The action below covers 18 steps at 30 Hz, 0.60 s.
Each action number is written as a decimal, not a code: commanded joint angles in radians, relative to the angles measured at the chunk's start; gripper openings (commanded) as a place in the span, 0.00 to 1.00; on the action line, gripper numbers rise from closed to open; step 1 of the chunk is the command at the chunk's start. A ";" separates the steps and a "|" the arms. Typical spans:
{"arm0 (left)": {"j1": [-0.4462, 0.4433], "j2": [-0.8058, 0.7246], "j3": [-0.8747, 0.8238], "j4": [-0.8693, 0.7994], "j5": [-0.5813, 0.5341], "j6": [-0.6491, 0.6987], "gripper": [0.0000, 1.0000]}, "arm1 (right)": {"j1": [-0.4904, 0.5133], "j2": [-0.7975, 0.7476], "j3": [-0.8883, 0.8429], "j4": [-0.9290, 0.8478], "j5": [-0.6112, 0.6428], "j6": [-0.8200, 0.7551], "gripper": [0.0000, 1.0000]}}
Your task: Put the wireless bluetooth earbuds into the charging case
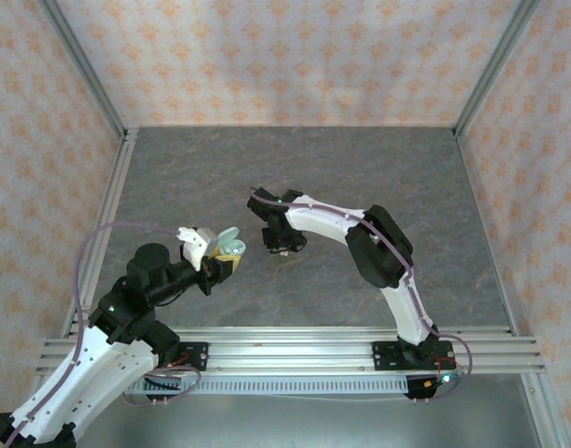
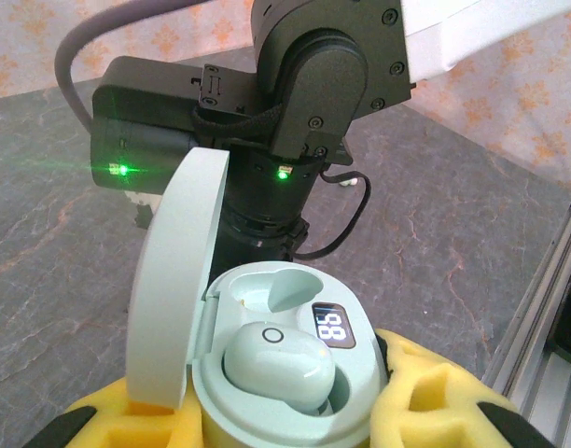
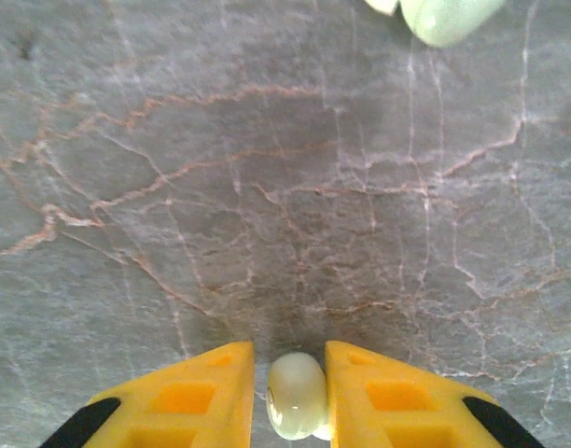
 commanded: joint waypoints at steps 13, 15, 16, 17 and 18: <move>0.006 -0.025 0.015 -0.008 -0.018 0.002 0.00 | -0.006 -0.016 0.011 -0.078 0.025 -0.043 0.20; 0.005 -0.026 0.015 -0.006 -0.017 0.002 0.00 | -0.007 -0.042 -0.002 -0.072 0.028 -0.037 0.19; 0.005 -0.026 0.013 0.000 -0.017 0.001 0.00 | -0.009 -0.061 -0.011 -0.067 0.028 -0.034 0.19; 0.006 -0.026 0.009 0.009 -0.016 -0.001 0.00 | -0.012 -0.082 -0.018 -0.065 0.025 -0.028 0.19; 0.005 -0.024 0.002 0.029 -0.013 -0.006 0.00 | -0.018 -0.110 -0.029 -0.059 0.020 -0.023 0.18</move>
